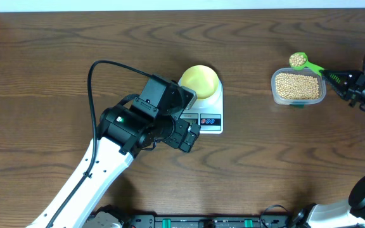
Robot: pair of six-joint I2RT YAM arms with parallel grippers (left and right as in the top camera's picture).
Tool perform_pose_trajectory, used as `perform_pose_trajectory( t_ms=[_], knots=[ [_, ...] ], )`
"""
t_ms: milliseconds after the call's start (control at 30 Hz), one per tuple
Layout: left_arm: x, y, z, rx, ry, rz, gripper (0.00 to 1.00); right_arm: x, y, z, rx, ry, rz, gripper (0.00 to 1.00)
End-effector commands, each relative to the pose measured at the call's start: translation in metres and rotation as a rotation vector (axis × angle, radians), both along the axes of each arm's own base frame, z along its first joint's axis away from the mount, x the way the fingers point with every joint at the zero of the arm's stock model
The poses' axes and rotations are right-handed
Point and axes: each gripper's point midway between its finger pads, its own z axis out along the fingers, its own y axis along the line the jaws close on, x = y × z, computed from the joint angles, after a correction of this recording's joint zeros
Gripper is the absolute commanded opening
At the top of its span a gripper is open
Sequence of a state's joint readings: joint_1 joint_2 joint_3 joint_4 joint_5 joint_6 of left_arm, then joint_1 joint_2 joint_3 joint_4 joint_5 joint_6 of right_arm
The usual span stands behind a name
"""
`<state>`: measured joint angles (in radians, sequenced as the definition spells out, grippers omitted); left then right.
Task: Scoop item into bowl and weigh 50g on scale
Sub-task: 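Scoop soybeans and lift the green scoop out of the tub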
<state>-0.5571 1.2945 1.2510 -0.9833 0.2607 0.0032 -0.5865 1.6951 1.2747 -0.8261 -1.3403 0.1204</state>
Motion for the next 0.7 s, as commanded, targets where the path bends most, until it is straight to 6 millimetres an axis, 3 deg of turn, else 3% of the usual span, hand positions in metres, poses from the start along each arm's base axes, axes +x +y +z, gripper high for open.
perform_pose_trajectory(
  t_ms=[0,267,667],
  knots=[
    [0.000,0.000,0.000,-0.007,0.004,0.001,0.98,-0.001,0.009,0.024,0.079,-0.092,0.053,0.01],
    [0.000,0.000,0.000,-0.007,0.004,0.001,0.98,0.000,0.046,0.030,0.124,-0.094,0.158,0.01],
    [0.000,0.000,0.000,-0.007,0.004,0.001,0.98,-0.007,0.144,0.032,0.099,-0.151,0.432,0.01]
  ],
)
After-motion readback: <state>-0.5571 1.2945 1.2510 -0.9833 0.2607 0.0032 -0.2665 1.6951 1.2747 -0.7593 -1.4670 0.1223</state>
